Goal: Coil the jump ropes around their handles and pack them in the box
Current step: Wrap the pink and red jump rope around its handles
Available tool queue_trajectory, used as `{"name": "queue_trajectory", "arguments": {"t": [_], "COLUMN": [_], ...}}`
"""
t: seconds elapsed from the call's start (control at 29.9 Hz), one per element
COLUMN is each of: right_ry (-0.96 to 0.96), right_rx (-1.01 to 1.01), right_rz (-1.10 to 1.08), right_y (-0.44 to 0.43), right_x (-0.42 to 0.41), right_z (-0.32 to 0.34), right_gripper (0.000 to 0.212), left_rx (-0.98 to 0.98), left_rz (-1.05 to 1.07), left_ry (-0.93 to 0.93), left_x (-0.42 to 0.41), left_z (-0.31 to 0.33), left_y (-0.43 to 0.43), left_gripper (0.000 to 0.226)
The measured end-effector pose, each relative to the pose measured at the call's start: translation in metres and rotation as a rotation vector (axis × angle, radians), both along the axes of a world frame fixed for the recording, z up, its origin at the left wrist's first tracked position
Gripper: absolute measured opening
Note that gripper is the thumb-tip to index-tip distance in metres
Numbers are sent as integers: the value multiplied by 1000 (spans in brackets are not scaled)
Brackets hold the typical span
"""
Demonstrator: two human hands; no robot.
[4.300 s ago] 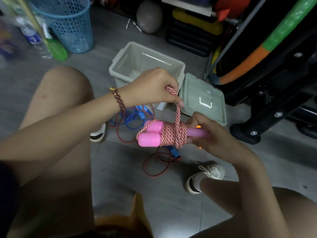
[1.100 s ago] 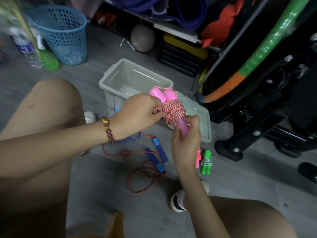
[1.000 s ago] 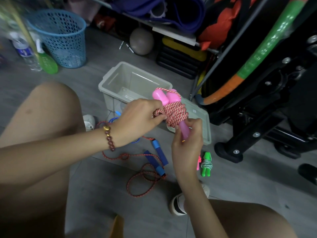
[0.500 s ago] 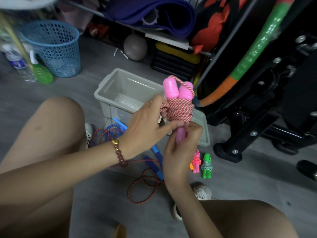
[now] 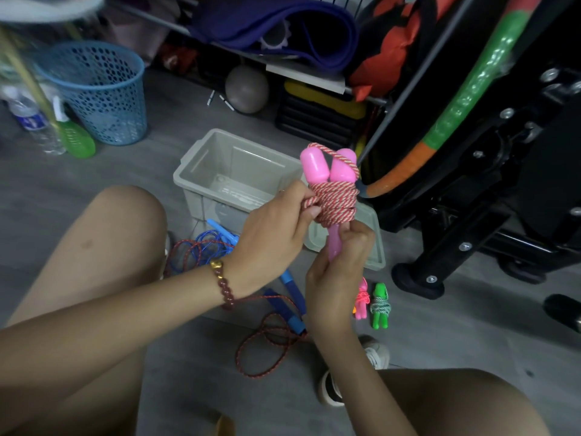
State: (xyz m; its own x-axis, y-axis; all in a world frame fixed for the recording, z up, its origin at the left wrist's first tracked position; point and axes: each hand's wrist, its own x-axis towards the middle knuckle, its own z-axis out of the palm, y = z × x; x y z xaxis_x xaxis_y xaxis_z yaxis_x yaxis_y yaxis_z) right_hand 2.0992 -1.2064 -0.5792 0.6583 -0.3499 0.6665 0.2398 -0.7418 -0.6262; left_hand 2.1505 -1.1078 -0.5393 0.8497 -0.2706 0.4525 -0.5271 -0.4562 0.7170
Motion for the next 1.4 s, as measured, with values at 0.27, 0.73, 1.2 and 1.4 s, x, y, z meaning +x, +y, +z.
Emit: {"name": "queue_trajectory", "arguments": {"t": [0.27, 0.73, 1.2, 1.4], "right_ry": [47, 12, 150, 272], "right_rx": [-17, -83, 231, 314], "right_rz": [72, 125, 200, 481], "right_y": [2, 11, -22, -28], "right_x": [-9, -5, -8, -8], "right_z": [9, 0, 43, 37], "right_gripper": [33, 15, 28, 43], "left_rx": [-22, -569, -336, -272], "left_rz": [-20, -86, -194, -413], "left_ry": [-209, 216, 45, 132], "left_x": [16, 1, 13, 6], "left_z": [8, -8, -8, -4], "left_y": [14, -5, 4, 3], "left_gripper": [25, 21, 31, 25]}}
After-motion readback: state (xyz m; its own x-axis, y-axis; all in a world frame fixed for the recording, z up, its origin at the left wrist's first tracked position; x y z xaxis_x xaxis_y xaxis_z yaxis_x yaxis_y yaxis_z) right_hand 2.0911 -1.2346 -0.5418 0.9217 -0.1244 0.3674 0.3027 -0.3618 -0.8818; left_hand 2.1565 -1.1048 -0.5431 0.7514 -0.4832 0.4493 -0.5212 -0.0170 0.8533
